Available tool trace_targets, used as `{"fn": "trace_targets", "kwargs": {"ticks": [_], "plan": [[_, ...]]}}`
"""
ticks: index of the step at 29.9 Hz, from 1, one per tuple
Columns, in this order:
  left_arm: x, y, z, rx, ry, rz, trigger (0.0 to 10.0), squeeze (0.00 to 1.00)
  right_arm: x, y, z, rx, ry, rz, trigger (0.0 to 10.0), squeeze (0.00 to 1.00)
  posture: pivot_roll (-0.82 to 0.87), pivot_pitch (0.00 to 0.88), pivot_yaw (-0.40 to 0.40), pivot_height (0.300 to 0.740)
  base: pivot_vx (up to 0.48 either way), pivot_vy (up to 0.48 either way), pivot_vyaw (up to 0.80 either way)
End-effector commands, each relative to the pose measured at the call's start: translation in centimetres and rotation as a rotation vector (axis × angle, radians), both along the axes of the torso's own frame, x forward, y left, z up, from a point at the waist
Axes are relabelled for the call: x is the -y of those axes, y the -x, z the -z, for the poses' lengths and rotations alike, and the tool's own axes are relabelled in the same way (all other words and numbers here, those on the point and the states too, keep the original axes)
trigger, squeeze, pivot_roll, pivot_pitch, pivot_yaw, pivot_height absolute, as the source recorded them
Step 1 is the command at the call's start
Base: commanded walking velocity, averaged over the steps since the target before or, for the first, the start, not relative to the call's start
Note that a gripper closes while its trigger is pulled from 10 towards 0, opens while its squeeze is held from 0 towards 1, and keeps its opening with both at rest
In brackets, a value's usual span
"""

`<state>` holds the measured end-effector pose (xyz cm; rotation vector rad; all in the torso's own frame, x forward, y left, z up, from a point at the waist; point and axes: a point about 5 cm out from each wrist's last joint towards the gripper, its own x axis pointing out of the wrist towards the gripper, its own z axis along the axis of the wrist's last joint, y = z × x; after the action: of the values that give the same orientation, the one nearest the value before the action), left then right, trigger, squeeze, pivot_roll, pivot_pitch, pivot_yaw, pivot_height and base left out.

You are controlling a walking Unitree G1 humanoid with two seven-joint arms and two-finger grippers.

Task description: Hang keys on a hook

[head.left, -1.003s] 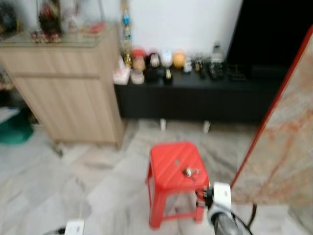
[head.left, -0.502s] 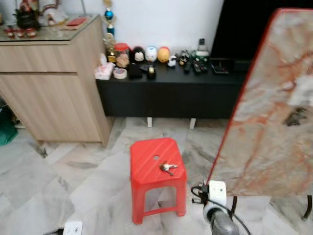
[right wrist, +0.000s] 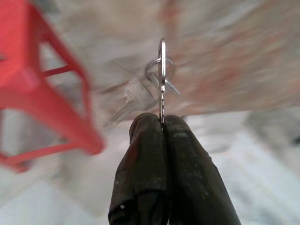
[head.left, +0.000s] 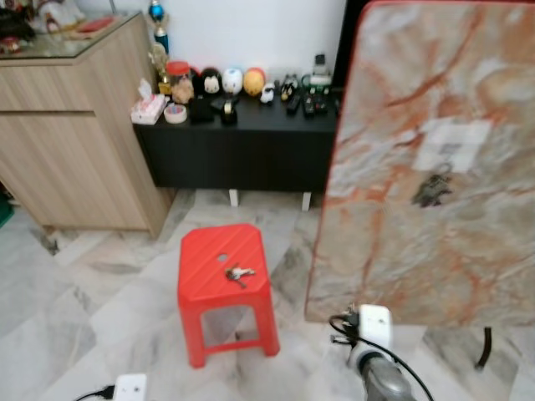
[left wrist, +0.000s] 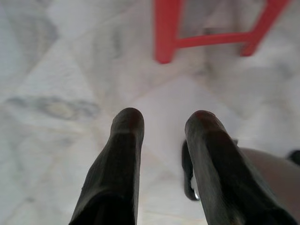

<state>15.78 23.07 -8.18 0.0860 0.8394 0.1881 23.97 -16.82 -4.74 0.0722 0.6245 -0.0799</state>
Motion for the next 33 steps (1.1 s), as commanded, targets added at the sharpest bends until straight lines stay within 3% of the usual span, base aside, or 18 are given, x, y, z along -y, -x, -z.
{"fn": "trace_targets", "kwargs": {"ticks": [1,18,29,33], "plan": [[-0.9,0.4,0.0,-0.016,-0.028,-0.005,10.0,0.00,-1.3,-0.8,-0.5,0.028,-0.026,-0.019,10.0,0.00,0.07,0.000,-0.019,0.740,0.000,-0.360,0.00],[-0.1,0.2,0.1,-0.006,-0.002,-0.013,10.0,0.00,-1.1,-2.1,-1.6,0.083,-0.039,0.007,10.0,0.00,0.06,0.000,-0.026,0.740,0.000,-0.021,0.00],[0.1,0.2,0.1,-0.001,0.003,0.005,10.0,0.00,-1.2,-1.9,-1.4,0.065,-0.034,0.000,10.0,0.00,0.07,0.000,-0.015,0.740,0.000,0.000,0.00],[-0.2,0.5,0.1,-0.011,-0.012,0.021,10.0,0.00,-1.4,-1.9,-1.3,0.066,-0.042,0.005,10.0,0.00,0.06,0.000,-0.004,0.740,0.000,0.000,-0.80]]}}
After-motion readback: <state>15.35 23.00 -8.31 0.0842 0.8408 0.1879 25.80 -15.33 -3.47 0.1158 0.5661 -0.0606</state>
